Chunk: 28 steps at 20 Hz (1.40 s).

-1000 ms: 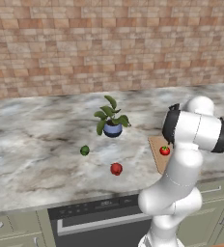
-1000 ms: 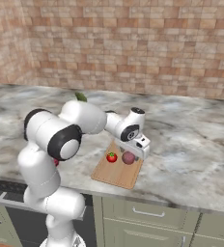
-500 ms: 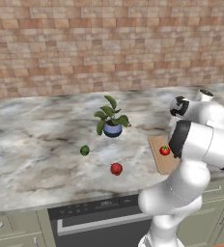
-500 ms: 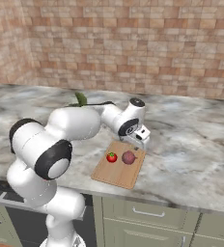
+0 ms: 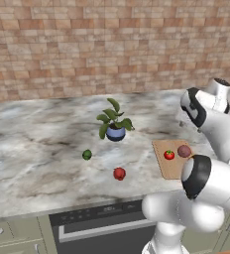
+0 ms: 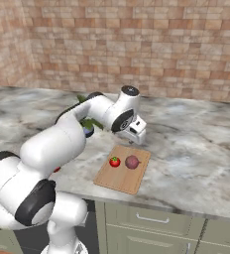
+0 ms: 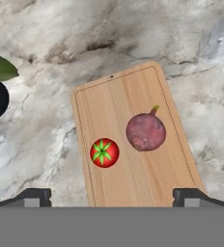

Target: Place the avocado, onion, tomato, and bell pepper on the cutting board.

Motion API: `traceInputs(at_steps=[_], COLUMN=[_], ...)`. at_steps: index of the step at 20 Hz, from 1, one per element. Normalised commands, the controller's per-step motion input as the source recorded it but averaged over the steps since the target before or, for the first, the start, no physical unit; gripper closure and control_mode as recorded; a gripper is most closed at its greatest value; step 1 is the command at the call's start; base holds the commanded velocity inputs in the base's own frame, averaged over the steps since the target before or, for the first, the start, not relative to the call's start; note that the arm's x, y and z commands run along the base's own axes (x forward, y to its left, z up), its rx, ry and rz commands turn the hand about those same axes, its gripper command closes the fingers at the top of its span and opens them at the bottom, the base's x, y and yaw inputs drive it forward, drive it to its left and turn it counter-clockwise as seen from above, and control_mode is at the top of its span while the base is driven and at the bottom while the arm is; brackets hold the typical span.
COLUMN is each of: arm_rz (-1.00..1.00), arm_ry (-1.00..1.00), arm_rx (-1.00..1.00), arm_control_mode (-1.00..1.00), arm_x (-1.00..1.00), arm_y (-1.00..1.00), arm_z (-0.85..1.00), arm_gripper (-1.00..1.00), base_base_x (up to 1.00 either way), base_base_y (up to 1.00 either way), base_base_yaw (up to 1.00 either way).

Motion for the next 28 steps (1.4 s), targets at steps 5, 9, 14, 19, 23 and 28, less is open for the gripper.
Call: traceInputs(at_steps=[5,9,14,19,23,28], arm_rz=[0.02,0.04,0.05,0.04,0.02,0.02], arm_ry=[0.00,0.00,0.00,0.00,-0.01,0.00], arm_rx=[0.00,0.00,-0.02,-0.08,-0.05,0.00], arm_control_mode=[-1.00,-1.00,-1.00,-1.00,-1.00,-1.00], arm_x=[-0.28,-0.32,-0.42,-0.41,-0.42,-0.35], arm_y=[0.67,0.60,0.67,0.77,0.71,0.58], arm_z=[0.64,0.53,0.16,0.00,0.00,0.00], arm_gripper=[-1.00,-1.00,-1.00,-1.00,-1.00,-1.00], base_base_x=[0.00,0.00,0.00,0.00,0.00,0.00], base_base_y=[0.00,0.00,0.00,0.00,0.00,0.00], base_base_yaw=[0.00,0.00,0.00,0.00,0.00,0.00])
